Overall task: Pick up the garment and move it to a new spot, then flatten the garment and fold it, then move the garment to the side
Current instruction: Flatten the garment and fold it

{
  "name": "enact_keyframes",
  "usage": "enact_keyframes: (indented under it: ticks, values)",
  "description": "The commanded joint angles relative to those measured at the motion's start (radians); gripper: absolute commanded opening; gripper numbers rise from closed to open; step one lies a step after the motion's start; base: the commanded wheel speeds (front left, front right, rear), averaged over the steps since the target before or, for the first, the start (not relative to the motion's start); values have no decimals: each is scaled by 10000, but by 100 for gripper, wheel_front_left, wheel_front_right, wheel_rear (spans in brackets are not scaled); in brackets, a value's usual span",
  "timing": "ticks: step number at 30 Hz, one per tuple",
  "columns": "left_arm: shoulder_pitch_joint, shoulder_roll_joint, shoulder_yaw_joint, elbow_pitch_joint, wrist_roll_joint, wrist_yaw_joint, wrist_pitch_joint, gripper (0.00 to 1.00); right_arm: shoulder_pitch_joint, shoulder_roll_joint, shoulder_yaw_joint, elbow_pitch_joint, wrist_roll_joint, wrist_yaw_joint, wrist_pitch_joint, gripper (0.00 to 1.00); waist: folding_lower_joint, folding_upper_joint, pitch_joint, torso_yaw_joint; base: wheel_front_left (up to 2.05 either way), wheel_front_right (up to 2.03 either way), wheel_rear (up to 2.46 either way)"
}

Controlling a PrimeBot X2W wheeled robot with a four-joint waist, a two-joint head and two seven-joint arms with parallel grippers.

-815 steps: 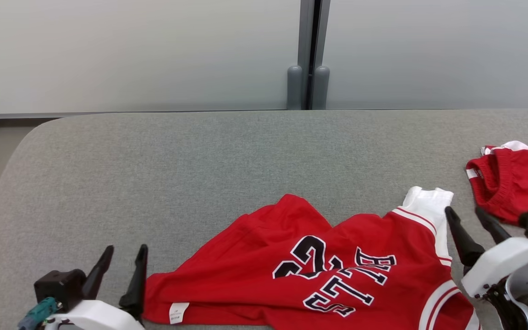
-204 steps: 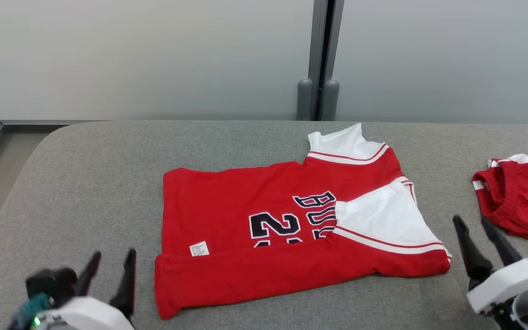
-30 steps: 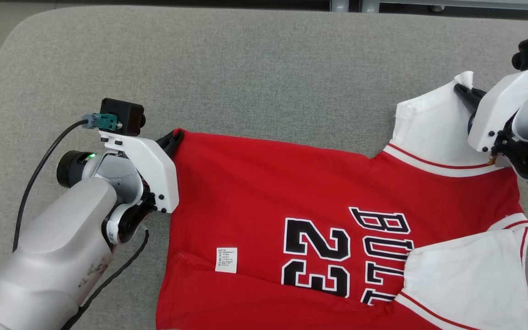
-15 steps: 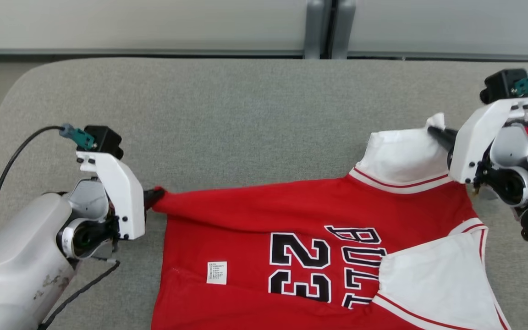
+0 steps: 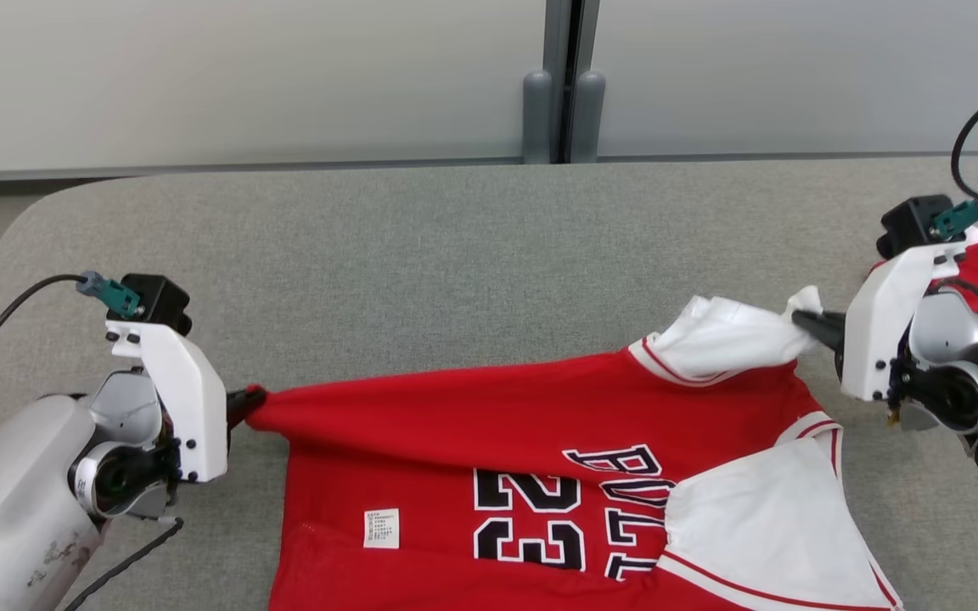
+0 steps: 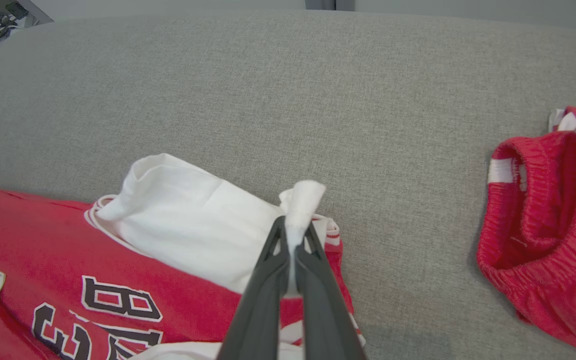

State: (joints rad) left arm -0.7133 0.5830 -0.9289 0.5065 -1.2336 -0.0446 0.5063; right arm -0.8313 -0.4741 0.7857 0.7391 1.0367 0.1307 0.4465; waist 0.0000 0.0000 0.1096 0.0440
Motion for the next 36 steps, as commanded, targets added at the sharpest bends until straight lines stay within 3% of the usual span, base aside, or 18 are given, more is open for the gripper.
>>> enact_keyframes:
  ticks: [1, 10, 18, 36]
  values:
    - [183, 159, -49, 48, -128, -115, 216, 0, 273, -185, 127, -88, 131, 2, 160, 0, 0, 0, -223, -103, 0, 0, 0]
    - [558, 437, -59, -145, -817, -351, 1108, 0, 760, -798, 527, -601, 500, 1, 1145, 0, 0, 0, -642, -311, 0, 0, 0]
    - [619, 446, -276, -40, -689, -359, 1316, 0, 1068, -1386, 689, -1588, 809, 1, 2246, 0, 0, 0, -703, -442, 0, 0, 0]
    - [728, 550, -685, 69, -703, -410, 2122, 0, 1970, -1970, 294, -3277, 1094, 1, 3679, 0, 0, 0, -670, -653, 0, 0, 0]
